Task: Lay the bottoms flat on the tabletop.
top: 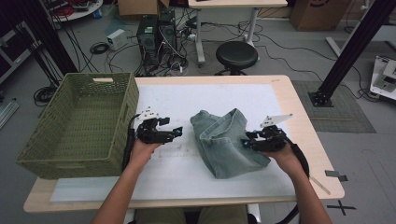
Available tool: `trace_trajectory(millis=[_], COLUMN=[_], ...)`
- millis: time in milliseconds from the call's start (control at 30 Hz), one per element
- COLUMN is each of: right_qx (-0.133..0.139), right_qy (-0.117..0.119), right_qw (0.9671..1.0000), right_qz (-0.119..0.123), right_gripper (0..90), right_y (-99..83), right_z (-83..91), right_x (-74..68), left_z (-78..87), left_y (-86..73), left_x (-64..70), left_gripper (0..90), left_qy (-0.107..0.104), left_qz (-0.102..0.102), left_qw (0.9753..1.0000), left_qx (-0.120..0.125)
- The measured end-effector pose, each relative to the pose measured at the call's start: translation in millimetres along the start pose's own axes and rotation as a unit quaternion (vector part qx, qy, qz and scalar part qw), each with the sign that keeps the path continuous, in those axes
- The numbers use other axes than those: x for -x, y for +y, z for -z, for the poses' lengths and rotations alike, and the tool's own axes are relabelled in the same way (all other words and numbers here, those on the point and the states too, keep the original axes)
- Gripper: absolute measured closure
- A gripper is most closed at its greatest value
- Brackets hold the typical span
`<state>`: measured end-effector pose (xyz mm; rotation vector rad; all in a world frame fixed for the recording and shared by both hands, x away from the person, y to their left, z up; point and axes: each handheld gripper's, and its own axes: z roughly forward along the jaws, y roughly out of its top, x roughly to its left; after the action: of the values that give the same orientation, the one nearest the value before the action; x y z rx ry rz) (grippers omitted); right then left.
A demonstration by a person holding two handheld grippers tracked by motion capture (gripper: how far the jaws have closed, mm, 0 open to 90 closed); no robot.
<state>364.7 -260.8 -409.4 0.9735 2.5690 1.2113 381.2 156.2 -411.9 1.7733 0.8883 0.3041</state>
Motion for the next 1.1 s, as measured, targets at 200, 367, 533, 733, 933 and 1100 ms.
trace_trajectory(millis=[200,367,533,733,933,1100], right_qx=[-0.008,-0.031,-0.067,0.057,0.082,0.073], right_qy=[0.050,0.092,0.107,0.058,-0.093,-0.123], right_qw=[0.9959,0.9902,0.9854,0.9962,0.9911,0.9880], right_qz=[0.075,0.100,0.115,0.032,-0.047,-0.059], right_gripper=[83.4,83.2,74.6,53.5,48.1,48.1], right_y=[-13.4,-29.7,-46.2,-38.5,-32.8,-34.3], right_z=[1.8,9.9,17.7,50.2,44.2,30.9], right_x=[-16.8,-24.9,-29.6,-7.1,15.9,17.1], left_z=[0.5,-1.8,-2.7,-5.4,-11.8,-27.9], left_y=[0.8,1.4,3.1,5.5,22.2,41.0], left_x=[0.5,3.0,5.6,7.9,17.4,26.4], left_gripper=[23.1,23.1,23.1,23.4,23.8,26.6], left_qy=[0.000,-0.002,-0.004,-0.005,-0.022,-0.043], left_qz=[-0.002,-0.003,-0.007,-0.005,-0.012,-0.027], left_qw=[1.0000,1.0000,1.0000,0.9999,0.9995,0.9986], left_qx=[-0.001,-0.002,0.002,0.007,0.019,0.012])
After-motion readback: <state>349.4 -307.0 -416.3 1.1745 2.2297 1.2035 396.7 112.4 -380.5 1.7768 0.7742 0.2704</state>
